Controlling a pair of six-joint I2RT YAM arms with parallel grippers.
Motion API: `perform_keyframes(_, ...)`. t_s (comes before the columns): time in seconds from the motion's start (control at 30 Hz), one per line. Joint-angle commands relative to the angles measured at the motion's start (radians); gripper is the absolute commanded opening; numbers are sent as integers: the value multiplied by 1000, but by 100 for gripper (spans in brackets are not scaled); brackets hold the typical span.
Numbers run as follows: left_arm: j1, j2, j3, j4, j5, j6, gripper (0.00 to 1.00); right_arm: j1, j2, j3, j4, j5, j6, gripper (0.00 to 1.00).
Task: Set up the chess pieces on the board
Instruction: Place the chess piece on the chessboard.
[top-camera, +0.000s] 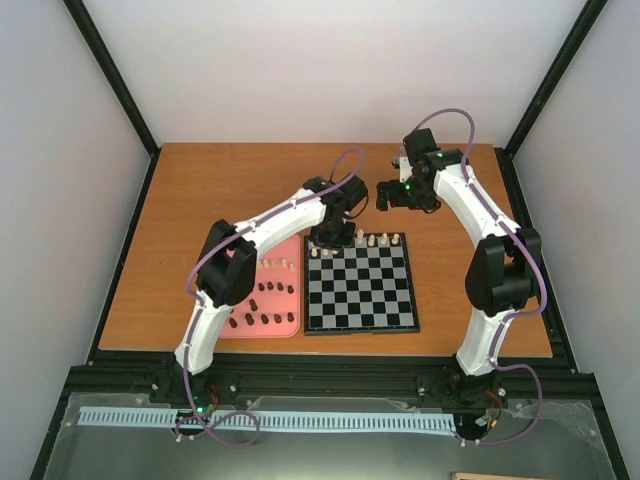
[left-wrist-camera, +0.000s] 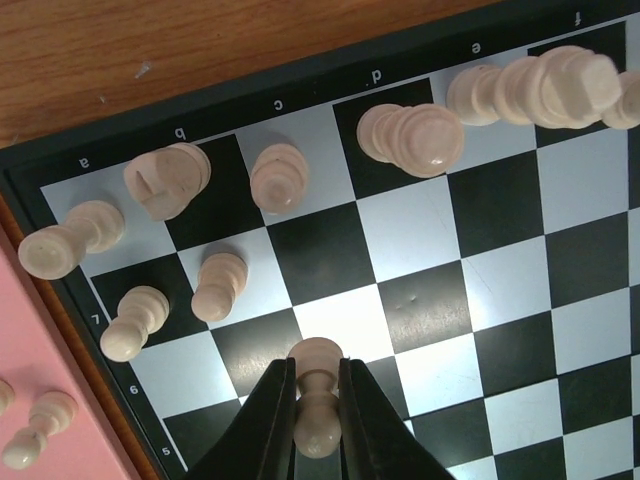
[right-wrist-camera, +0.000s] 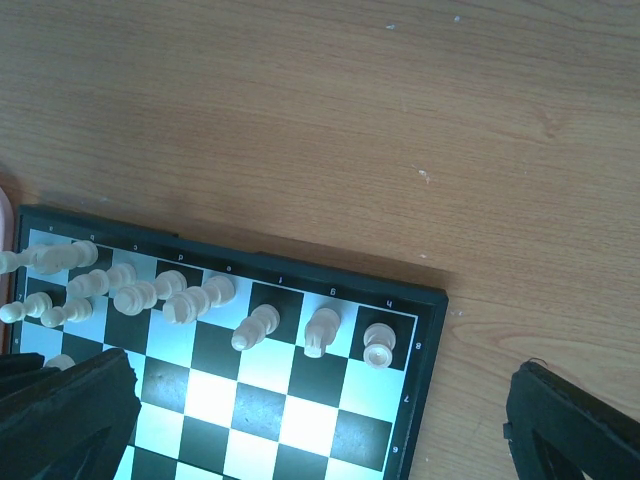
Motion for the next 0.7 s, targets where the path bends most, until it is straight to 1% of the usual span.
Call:
perform_keyframes(0.0,-6,25,38,2,-10,17,7,-7,12,6,5,6,-1,100)
perform_keyframes(0.3,-6,62,36,45,-13,14,7,-7,22,5,7,2,-4,100)
perform_keyframes(0.67,-6,96,61,51,-26,22,7,-8,34,12,6,-2,-4,100)
